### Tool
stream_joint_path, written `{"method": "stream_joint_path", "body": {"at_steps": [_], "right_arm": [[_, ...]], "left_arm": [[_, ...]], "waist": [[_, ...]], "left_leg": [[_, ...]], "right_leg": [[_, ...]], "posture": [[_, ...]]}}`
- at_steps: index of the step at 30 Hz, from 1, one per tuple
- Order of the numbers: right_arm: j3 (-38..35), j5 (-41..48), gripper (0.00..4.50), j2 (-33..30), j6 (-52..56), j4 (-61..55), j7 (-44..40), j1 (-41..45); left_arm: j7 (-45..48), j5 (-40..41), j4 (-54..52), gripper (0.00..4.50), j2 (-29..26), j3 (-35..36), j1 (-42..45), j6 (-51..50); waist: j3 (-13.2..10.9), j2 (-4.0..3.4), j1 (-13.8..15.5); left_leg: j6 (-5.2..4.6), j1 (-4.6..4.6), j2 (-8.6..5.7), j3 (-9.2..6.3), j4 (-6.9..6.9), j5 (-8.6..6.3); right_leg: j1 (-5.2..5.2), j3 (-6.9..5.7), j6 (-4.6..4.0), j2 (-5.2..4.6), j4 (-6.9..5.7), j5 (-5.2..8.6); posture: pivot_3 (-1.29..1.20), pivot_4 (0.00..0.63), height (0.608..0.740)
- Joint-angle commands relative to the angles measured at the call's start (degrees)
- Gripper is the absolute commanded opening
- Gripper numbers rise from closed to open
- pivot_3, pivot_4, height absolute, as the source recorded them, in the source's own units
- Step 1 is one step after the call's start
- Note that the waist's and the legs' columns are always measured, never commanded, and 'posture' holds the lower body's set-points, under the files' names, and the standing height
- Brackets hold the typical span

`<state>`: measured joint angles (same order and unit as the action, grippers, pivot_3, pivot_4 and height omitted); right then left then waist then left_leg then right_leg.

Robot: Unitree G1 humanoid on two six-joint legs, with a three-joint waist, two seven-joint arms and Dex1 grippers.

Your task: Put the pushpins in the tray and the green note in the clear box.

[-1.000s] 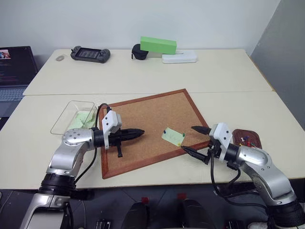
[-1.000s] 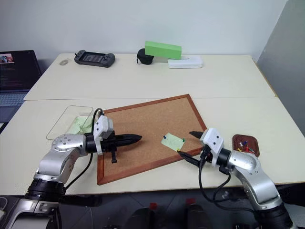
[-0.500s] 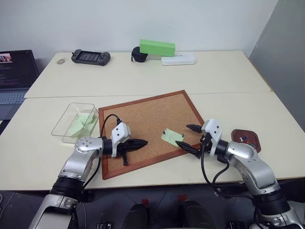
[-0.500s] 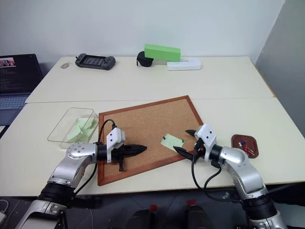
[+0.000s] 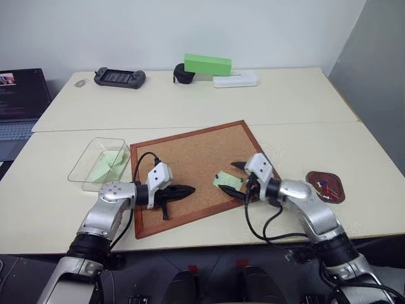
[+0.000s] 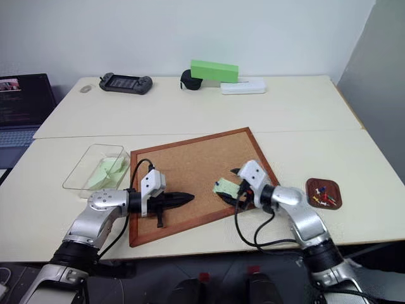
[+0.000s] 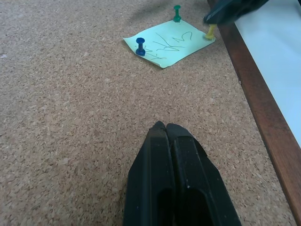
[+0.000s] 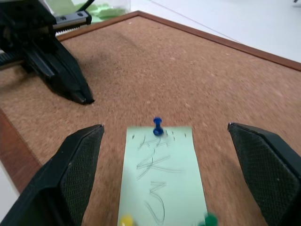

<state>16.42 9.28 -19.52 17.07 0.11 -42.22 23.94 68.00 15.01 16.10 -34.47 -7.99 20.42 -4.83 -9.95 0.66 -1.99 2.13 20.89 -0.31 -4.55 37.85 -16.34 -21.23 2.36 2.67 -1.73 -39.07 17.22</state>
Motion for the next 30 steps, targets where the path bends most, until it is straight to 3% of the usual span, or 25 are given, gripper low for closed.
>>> {"method": "stream_joint_path", "body": {"at_steps": [1,11,15,30], "right_arm": [[1.1,-2.2,4.5,0.8,0.5,1.5,0.4,2.3],[1.9,-4.3,4.5,2.4,2.4,4.5,0.4,4.5],[2.0,-4.9,3.89,3.2,2.4,5.4,1.0,5.3],[2.4,-4.9,0.78,5.7,5.1,6.9,0.5,7.0]], "left_arm": [[0.2,-2.1,0.4,0.04,-1.4,-1.2,-2.3,-2.4],[-0.2,-2.1,-1.4,0.04,-1.8,-0.6,-3.9,-3.3],[-0.3,-2.2,-1.5,0.0,-1.7,-0.7,-3.6,-3.5],[-0.4,-1.8,-2.5,0.0,-1.5,-0.7,-3.1,-4.8]], "waist": [[0.0,0.0,0.0],[0.0,0.0,-0.8],[0.0,0.0,-0.9],[0.0,0.0,-0.9]], "left_leg": [[0.0,0.0,0.0,-0.01,0.0,0.0],[0.0,0.02,0.02,0.01,-0.05,0.0],[0.0,0.02,0.01,0.01,-0.04,0.0],[0.0,0.03,0.01,-0.01,-0.05,0.0]], "right_leg": [[0.0,0.0,0.0,0.0,0.0,0.0],[-0.09,0.06,-0.01,0.01,0.0,0.0],[-0.08,0.06,0.0,0.01,0.0,0.0],[-0.09,0.05,0.0,0.0,0.01,0.0]], "posture": [[0.0,0.15,0.74],[0.0,0.15,0.74],[0.0,0.15,0.74],[0.0,0.15,0.74]]}}
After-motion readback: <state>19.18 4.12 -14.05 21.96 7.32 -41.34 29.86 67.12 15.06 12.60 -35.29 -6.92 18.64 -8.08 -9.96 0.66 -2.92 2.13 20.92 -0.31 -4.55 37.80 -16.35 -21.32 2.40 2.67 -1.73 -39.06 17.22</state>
